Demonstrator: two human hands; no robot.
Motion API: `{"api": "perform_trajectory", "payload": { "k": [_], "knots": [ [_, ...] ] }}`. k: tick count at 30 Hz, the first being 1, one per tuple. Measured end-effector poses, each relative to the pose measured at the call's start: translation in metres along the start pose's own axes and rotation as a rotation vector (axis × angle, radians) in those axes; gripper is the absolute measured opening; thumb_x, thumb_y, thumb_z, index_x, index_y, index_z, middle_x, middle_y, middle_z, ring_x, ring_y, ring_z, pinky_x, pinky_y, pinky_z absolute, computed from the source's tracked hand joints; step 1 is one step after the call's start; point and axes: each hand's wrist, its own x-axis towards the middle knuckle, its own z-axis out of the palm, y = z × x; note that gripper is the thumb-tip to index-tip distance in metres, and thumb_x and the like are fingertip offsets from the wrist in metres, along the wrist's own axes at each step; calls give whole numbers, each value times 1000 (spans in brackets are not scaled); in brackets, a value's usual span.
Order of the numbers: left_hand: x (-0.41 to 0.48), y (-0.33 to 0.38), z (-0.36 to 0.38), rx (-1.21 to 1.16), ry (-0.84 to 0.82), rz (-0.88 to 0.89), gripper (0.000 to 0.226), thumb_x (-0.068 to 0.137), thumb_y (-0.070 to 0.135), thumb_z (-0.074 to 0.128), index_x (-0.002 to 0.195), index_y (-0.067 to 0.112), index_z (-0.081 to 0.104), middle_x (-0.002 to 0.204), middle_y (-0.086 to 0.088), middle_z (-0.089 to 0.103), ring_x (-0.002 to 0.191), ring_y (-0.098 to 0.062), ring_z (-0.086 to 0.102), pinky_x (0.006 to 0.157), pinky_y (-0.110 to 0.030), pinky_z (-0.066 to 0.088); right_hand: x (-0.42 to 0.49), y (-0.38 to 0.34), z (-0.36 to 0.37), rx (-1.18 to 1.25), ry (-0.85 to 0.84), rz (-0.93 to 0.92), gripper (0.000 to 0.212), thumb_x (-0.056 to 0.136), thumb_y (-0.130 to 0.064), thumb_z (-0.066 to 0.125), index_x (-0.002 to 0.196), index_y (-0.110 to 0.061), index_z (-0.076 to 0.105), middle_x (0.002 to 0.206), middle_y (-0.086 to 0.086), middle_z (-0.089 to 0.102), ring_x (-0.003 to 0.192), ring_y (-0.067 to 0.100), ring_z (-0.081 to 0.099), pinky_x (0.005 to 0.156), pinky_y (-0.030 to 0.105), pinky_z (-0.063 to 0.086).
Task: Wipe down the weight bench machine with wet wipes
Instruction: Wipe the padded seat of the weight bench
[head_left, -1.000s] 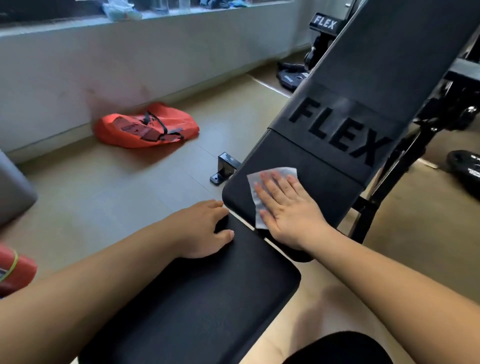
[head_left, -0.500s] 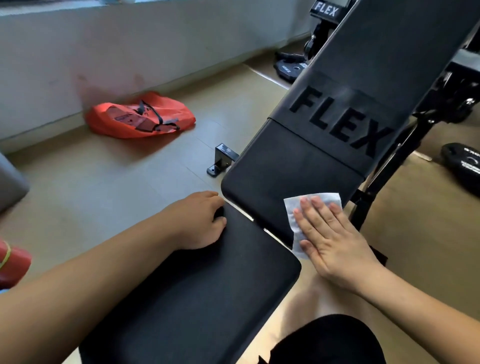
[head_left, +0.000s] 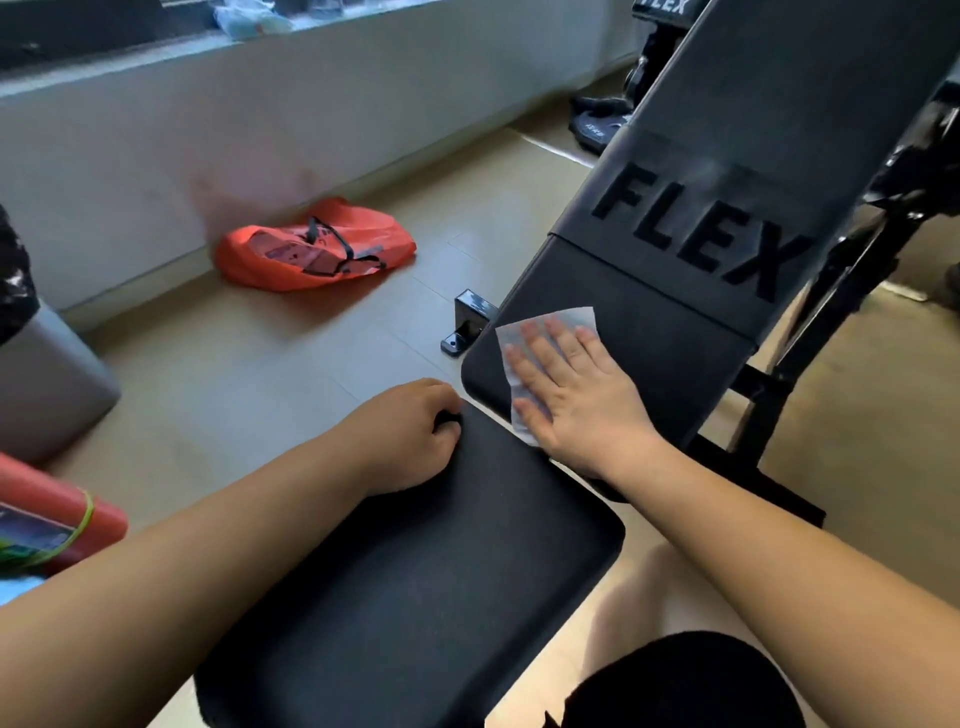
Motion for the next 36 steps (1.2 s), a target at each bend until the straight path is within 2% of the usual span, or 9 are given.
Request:
{"api": "perform_trajectory", "payload": {
  "k": [7, 11, 14, 16, 20, 22, 27, 32, 36],
  "knots": [
    [5, 4, -1, 47, -43, -45, 32, 94, 28, 47, 122, 24, 61, 127, 4, 59, 119, -20, 56, 104, -39, 46, -83, 34, 12, 53, 128, 36, 68, 103, -57, 29, 161, -22, 32, 170, 7, 24, 158, 30, 19, 127, 53, 16],
    [2, 8, -3, 48, -55, -78, 34, 96, 31, 46, 128, 26, 59, 131, 3, 57, 124, -21, 54, 107, -41, 43, -28, 19, 2, 39, 36, 5, 67, 102, -59, 21, 161, -28, 29, 171, 6, 19, 158, 30, 16, 128, 50, 5],
    [-12, 6, -10, 21, -67, -93, 29, 100, 34, 50, 126, 24, 58, 116, 8, 51, 122, -22, 54, 104, -35, 42, 12, 9, -9, 75, -32, 32, 64, 101, -53, 1, 162, -34, 3, 172, 0, -3, 160, 24, -5, 127, 45, -11],
    [-36, 2, -20, 12, -92, -86, 31, 103, 36, 50, 131, 23, 56, 113, 9, 48, 120, -20, 53, 99, -31, 39, 19, 0, -19, 268, -51, 80, 67, 102, -50, -2, 164, -29, 11, 173, -3, 2, 160, 20, -5, 128, 41, -9],
    [-102, -3, -36, -15, -67, -181, 48, 105, 40, 49, 151, 24, 45, 153, 7, 49, 140, -14, 45, 115, -26, 32, -18, -27, -74, 1246, -134, 173, 48, 110, -53, 33, 150, -36, 52, 161, -23, 36, 148, -13, 23, 126, 22, 16],
    [-121, -4, -36, -48, 6, -275, 51, 105, 44, 48, 153, 28, 44, 156, 9, 48, 141, -12, 46, 118, -28, 32, -41, -52, -97, 1405, -150, 98, 51, 106, -57, 36, 149, -35, 54, 158, -21, 43, 143, -19, 26, 124, 17, 18],
    [-126, -6, -28, -238, 363, -421, 31, 99, 24, 55, 127, 26, 68, 128, 9, 70, 114, -9, 64, 97, -21, 41, -65, -122, -90, 882, -272, -341, 78, 98, -69, 4, 164, -29, 6, 165, -19, -9, 152, -7, -15, 126, 25, -10],
    [-131, -4, -25, -208, 300, -447, 24, 99, 27, 52, 105, 22, 76, 112, 5, 75, 107, -16, 65, 95, -30, 49, 1, -113, -73, 783, -322, -222, 60, 111, -47, 23, 165, -24, 9, 174, -2, -1, 158, 9, -6, 126, 26, -7],
    [-163, 2, -14, -393, 258, -376, 35, 101, 37, 51, 124, 20, 70, 130, 11, 69, 119, -5, 58, 108, -26, 41, -7, -119, -74, 726, -313, -190, 71, 108, -55, 16, 166, -14, 11, 173, 11, 1, 160, 22, -2, 129, 35, -2]
  ]
}}
